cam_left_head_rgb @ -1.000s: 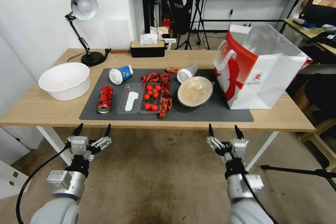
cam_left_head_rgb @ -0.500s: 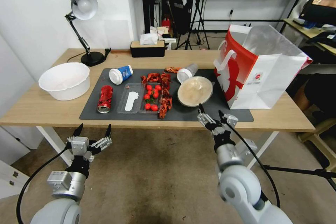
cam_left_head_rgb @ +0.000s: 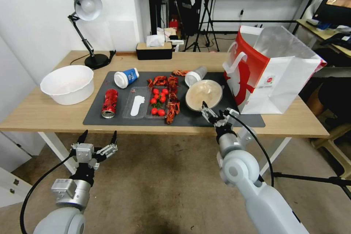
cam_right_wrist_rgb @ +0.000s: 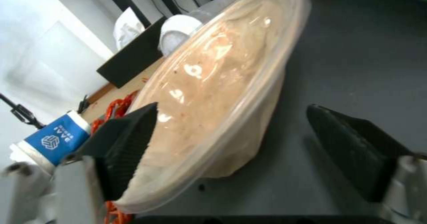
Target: Pick up the trash from the table and place it into the takeout bag.
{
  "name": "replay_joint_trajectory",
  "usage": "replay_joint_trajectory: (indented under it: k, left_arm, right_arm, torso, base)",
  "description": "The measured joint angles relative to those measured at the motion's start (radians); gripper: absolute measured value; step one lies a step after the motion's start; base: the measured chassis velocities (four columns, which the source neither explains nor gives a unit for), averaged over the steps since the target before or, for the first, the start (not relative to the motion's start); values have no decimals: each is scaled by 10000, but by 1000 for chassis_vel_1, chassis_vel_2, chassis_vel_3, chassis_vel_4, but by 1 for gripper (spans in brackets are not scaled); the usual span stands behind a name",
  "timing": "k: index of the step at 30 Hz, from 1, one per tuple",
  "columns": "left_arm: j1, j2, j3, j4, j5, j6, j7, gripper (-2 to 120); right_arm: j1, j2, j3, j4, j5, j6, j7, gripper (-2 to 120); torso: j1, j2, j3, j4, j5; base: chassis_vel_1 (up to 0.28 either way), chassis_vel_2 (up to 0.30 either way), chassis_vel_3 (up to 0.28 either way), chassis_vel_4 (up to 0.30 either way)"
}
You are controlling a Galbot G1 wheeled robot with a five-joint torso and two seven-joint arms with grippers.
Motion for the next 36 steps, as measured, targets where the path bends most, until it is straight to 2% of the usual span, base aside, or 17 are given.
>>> replay_joint_trajectory:
  k: [3, 6, 7, 12, 14, 18, 19, 21, 23, 28, 36]
  left_arm:
    - [-3, -10, -13, 50, 5, -47, 0, 100]
    - [-3, -11, -14, 61, 5, -59, 0, 100]
    - [-5, -12, -15, 78, 6, -77, 0, 100]
    - [-4, -18, -4, 104, 34, -113, 0, 100]
    - [2, -25, 26, 104, 63, -129, 4, 100]
    - [17, -30, 27, 104, 71, -147, 5, 100]
    - [34, -31, 28, 101, 76, -158, 8, 100]
    - [37, -31, 28, 100, 76, -161, 8, 100]
    - [57, -37, 29, 90, 93, -188, 16, 100]
    - [71, -62, 49, 45, 121, -199, 33, 100]
    - [93, -93, 69, -41, 172, -209, 53, 100]
  right_arm:
    - [57, 65, -41, -10, 32, -58, 63, 70]
    - [57, 65, -42, -9, 33, -69, 72, 65]
    - [51, 63, -40, -6, 34, -92, 88, 55]
    - [34, 46, -4, -6, 48, -167, 170, 43]
    - [-35, 40, 34, 43, 49, -239, 237, 30]
    - [-78, 41, 76, 77, 49, -247, 271, 22]
    - [-131, 43, 92, 125, 43, -249, 281, 14]
    - [-145, 43, 95, 137, 40, -250, 281, 12]
    - [-313, 33, 188, 326, -12, -250, 281, 0]
    - [-491, -90, 402, 849, -4, -180, 141, 0]
    - [-424, -635, 1058, 2339, 369, 151, -673, 0]
  torso:
    - [0, 0, 0, 0, 0]
    - [0, 0, 0, 0, 0]
    - [0, 0, -1, -1, 0]
    - [-1, 1, -1, -1, 0]
    - [0, 0, -1, -1, 1]
    - [-1, 0, -2, 0, 1]
    - [0, 0, -1, 0, 0]
    - [0, 0, -1, 0, 1]
    - [-1, 0, -2, -1, 0]
    - [-1, 0, -1, -1, 2]
    - [-1, 0, -1, -1, 3]
  base:
    - [0, 0, 0, 0]
    - [0, 0, 0, 0]
    - [0, 0, 0, 0]
    - [0, 0, 0, 0]
    - [0, 0, 0, 0]
    - [0, 0, 0, 0]
    - [0, 0, 0, 0]
    - [0, 0, 0, 0]
    - [0, 0, 0, 0]
    - [0, 0, 0, 0]
    - [0, 0, 0, 0]
